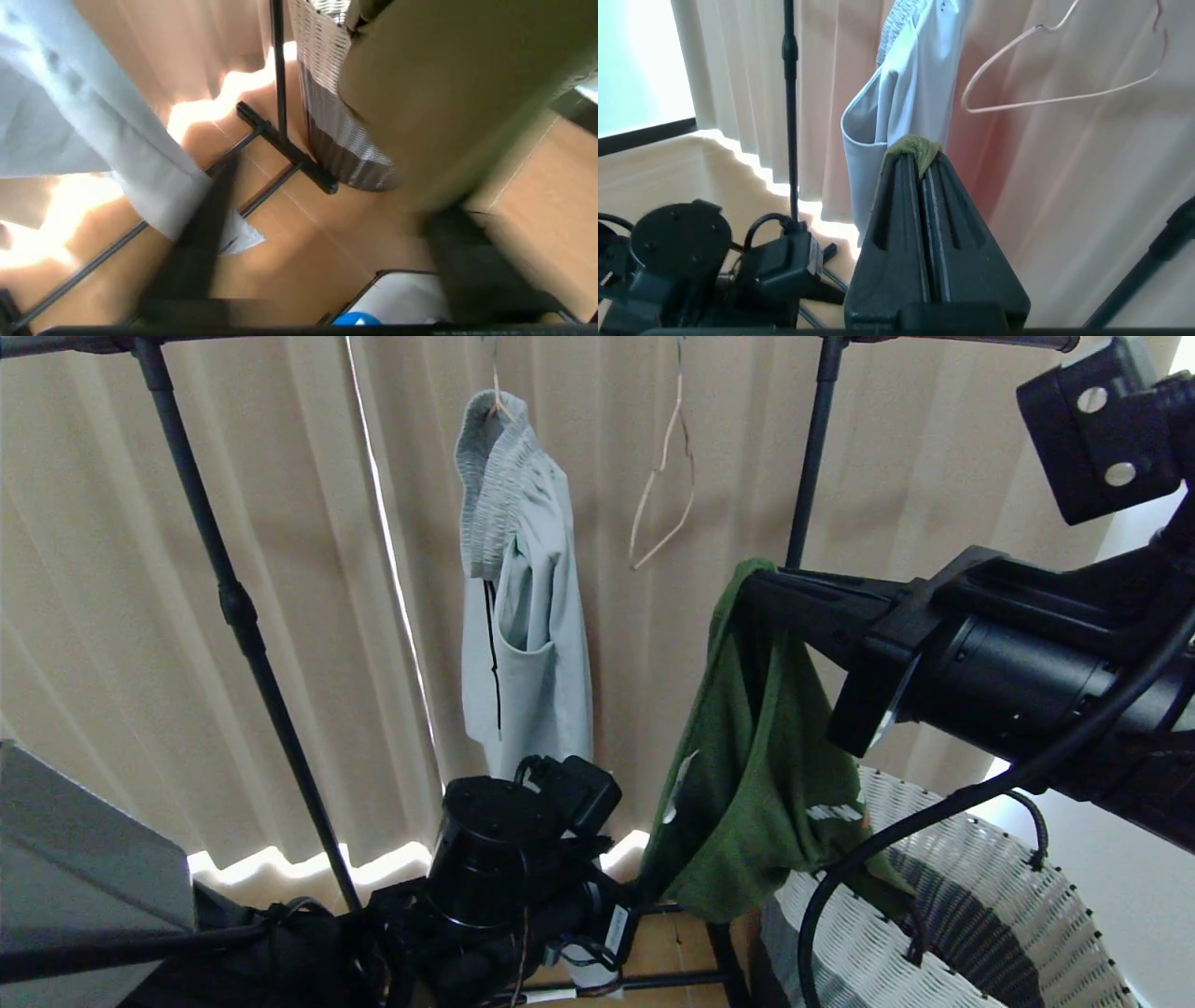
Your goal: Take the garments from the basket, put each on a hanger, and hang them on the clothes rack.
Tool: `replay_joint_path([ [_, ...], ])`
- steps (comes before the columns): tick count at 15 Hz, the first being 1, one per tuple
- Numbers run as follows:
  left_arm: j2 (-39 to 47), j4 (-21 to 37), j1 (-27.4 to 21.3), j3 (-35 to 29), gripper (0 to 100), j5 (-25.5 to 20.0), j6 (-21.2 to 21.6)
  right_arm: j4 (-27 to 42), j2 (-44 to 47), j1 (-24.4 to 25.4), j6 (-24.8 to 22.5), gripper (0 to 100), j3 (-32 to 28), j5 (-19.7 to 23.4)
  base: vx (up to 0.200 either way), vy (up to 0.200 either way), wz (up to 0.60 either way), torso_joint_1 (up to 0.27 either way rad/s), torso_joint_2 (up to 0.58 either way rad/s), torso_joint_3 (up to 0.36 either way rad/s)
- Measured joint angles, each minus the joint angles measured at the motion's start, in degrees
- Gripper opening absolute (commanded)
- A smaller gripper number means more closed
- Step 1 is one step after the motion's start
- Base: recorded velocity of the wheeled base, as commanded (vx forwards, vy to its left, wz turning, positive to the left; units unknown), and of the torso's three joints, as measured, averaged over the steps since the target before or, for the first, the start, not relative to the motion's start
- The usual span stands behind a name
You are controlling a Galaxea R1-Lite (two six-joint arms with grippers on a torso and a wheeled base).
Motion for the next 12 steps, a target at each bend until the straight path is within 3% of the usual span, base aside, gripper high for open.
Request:
replay_joint_path([
  [3, -5.5, -0.2, 0.5, 3.9, 0, 0.0, 1.9, 0.0, -0.6, -0.7, 0.6, 0, 1.2, 0.0, 0.000, 0.000, 0.00, 0.000, 0.00, 0.000],
  [6, -14.6, 0.8, 4.8, 5.5, 0, -0.2, 5.9, -0.1, -1.0, -0.9, 1.0, 0, 1.4, 0.0, 0.000, 0.000, 0.00, 0.000, 0.00, 0.000],
  [9, -22.6, 9.2, 9.4, 0.1, 0, -0.3, 7.9, -0.1, -1.9, -1.8, 1.0, 0, 1.2, 0.0, 0.000, 0.000, 0.00, 0.000, 0.00, 0.000],
  [12, -27.0, 15.7, 11.0, -9.9, 0, -0.4, 8.0, -0.1, -3.5, -3.7, 0.9, 0, 1.1, 0.0, 0.000, 0.000, 0.00, 0.000, 0.00, 0.000],
])
